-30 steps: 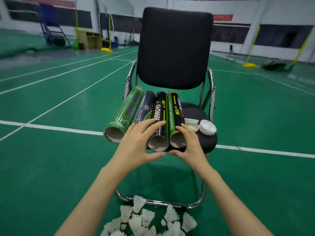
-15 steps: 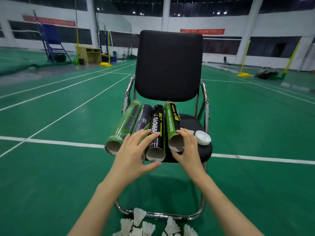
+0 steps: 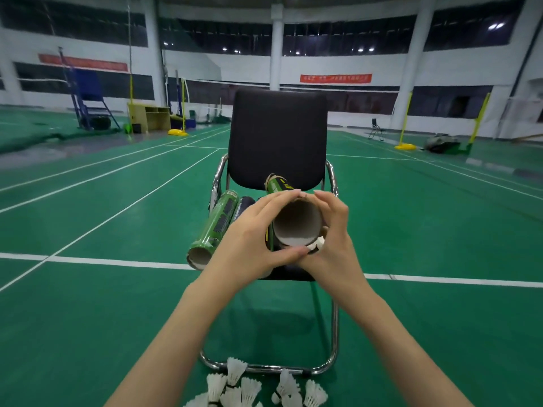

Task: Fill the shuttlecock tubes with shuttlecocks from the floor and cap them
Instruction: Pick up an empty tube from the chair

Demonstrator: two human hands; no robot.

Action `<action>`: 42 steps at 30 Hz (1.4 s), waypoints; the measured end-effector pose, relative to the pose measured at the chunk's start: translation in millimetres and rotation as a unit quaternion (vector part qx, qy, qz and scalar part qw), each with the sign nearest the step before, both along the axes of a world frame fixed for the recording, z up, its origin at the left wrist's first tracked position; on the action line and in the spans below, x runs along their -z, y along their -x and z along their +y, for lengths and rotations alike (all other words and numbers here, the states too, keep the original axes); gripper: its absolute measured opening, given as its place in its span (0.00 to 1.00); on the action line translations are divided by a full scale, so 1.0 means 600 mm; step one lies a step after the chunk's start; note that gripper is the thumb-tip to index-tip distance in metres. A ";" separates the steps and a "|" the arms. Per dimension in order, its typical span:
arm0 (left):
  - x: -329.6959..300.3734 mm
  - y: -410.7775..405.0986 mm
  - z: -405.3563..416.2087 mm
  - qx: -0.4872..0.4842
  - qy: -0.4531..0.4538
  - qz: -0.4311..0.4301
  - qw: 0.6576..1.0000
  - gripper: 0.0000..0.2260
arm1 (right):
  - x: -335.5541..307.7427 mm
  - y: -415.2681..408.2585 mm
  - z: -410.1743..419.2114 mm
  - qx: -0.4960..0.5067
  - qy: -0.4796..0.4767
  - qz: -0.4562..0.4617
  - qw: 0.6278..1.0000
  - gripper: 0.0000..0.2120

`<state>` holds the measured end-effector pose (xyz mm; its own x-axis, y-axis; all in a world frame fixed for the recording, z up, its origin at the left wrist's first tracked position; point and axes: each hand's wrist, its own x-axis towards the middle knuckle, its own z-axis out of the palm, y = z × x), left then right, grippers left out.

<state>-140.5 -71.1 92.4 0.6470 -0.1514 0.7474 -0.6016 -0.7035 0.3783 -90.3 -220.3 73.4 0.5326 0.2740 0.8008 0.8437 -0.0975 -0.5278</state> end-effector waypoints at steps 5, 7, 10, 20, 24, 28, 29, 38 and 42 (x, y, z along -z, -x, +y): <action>-0.019 0.053 -0.023 0.009 0.064 -0.002 0.998 0.33 | -0.023 0.049 -0.005 -0.028 0.007 -0.030 0.999 0.36; -0.027 0.069 -0.025 0.002 0.085 -0.010 0.996 0.31 | -0.029 0.065 -0.006 -0.030 0.013 -0.034 0.999 0.39; -0.035 0.093 -0.027 0.008 0.102 -0.015 0.995 0.29 | -0.035 0.092 -0.019 -0.024 0.029 -0.048 0.998 0.38; 0.035 0.126 -0.003 0.115 0.226 0.135 0.958 0.22 | 0.051 0.060 -0.087 0.133 0.213 -0.109 0.962 0.43; 0.120 0.090 0.013 0.133 0.289 0.235 0.918 0.21 | 0.133 0.048 -0.096 0.153 0.288 -0.076 0.942 0.46; 0.224 0.054 0.026 0.118 0.315 0.328 0.883 0.21 | 0.241 0.035 -0.088 0.123 0.287 0.058 0.948 0.46; 0.250 0.047 0.027 0.110 0.317 0.345 0.876 0.22 | 0.268 0.031 -0.087 0.115 0.286 0.087 0.947 0.45; 0.461 0.007 0.032 0.049 0.346 0.460 0.816 0.22 | 0.466 0.000 -0.090 0.079 0.397 0.216 0.889 0.39; 0.552 0.011 0.049 0.029 0.351 0.491 0.797 0.22 | 0.540 0.001 -0.100 0.082 0.438 0.258 0.857 0.40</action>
<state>-147.3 -41.8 -239.0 0.9789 0.0298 -0.2021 0.2040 -0.0939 0.9745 -91.1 -280.3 -250.8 0.8424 0.5381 -0.0271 0.4579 -0.7415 -0.4903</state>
